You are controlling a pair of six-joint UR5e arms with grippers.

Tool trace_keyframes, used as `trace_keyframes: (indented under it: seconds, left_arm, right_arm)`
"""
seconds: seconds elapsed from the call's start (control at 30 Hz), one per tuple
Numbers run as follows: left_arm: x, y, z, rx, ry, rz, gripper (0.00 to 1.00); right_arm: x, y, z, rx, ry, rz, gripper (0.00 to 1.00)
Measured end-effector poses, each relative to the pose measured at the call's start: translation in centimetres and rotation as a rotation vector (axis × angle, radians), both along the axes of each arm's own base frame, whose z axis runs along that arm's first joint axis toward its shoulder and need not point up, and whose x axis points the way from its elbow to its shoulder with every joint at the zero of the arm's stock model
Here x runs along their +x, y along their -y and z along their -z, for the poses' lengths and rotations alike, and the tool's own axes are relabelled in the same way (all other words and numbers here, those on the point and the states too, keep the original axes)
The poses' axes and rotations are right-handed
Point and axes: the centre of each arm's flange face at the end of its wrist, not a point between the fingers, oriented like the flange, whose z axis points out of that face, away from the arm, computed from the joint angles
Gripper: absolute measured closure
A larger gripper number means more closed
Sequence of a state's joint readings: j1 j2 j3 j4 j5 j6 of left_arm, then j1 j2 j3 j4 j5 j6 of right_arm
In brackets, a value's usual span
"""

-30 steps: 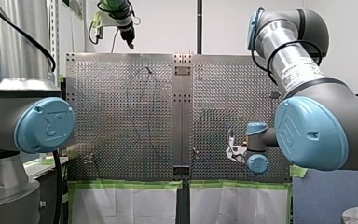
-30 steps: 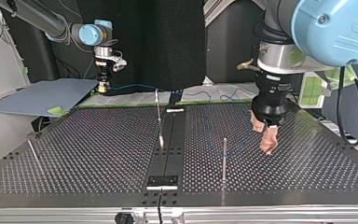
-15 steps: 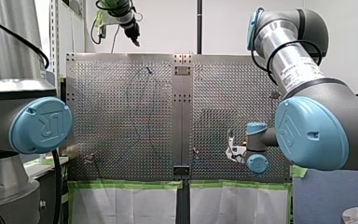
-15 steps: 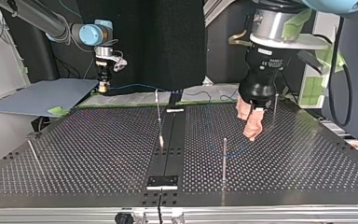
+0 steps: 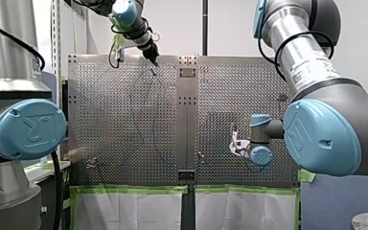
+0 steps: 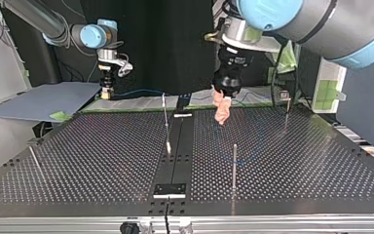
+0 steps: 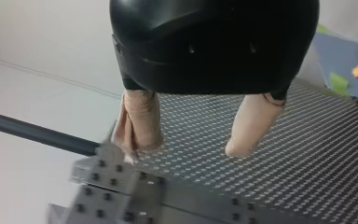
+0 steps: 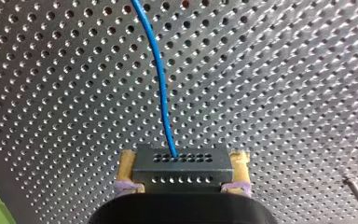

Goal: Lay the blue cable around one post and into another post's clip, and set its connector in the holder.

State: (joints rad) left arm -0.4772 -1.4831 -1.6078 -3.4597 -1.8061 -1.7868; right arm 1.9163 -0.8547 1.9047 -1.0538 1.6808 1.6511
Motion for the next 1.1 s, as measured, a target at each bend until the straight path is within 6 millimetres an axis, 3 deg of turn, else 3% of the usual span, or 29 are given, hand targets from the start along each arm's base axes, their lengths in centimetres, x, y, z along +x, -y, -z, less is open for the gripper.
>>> trace_keyframes:
  seconds: [0.27, 0.57, 1.1]
  left_arm:
    - [-0.3, 2.9, 6.4, -0.013, -0.073, -0.018, 0.00]
    - [-2.1, 5.6, 13.9, 0.027, -0.137, -0.029, 0.00]
    - [-8.4, 8.9, 26.8, 0.071, -0.260, 0.035, 0.00]
  right_arm:
    - [-0.3, -2.6, -0.2, 0.002, 0.006, 0.011, 1.00]
    - [-0.6, -3.1, 0.0, 0.005, 0.006, 0.016, 1.00]
    - [0.0, -3.5, 0.0, 0.010, 0.000, -0.011, 1.00]
